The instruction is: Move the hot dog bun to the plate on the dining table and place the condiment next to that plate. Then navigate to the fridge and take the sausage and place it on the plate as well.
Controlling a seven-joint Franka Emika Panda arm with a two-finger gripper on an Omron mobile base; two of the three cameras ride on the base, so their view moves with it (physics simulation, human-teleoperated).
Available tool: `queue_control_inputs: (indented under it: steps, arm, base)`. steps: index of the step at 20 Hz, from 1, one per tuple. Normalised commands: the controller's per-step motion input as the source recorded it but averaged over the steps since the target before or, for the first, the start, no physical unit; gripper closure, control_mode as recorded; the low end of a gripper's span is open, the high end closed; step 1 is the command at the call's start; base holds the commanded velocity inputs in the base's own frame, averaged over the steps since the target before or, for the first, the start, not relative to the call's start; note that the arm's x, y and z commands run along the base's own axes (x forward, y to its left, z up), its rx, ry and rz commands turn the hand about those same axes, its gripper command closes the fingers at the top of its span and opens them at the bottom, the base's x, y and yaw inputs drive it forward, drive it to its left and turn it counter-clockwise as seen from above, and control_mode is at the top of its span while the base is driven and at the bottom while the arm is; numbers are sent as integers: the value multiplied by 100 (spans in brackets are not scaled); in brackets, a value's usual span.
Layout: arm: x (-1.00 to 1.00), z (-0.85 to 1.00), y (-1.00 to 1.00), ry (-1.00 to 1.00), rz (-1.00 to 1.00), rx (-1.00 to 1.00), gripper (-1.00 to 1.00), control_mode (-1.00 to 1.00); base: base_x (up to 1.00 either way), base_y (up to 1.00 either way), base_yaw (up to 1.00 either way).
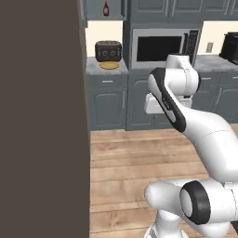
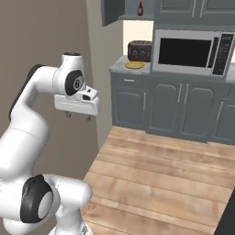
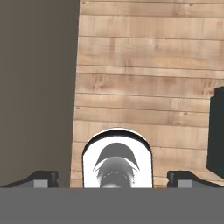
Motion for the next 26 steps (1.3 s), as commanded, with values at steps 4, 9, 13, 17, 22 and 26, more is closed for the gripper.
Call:
queue_control_inputs:
  steps: [4,9,13,17,22,26]
  arm:
    - [0,0,0,0,0,0,-100,100]
    - [0,0,0,0,0,0,-100,100]
    - [0,0,0,0,0,0,-100,100]
    - [0,0,0,0,0,0,-100,100]
    - [0,0,0,0,0,0,-100,100]
    - [0,0,0,0,0,0,-100,100]
  base:
    - [100,-6,0]
    - [100,0,0]
    - [100,0,0]
    - [100,0,0]
    - [100,0,0]
    - [100,1,0]
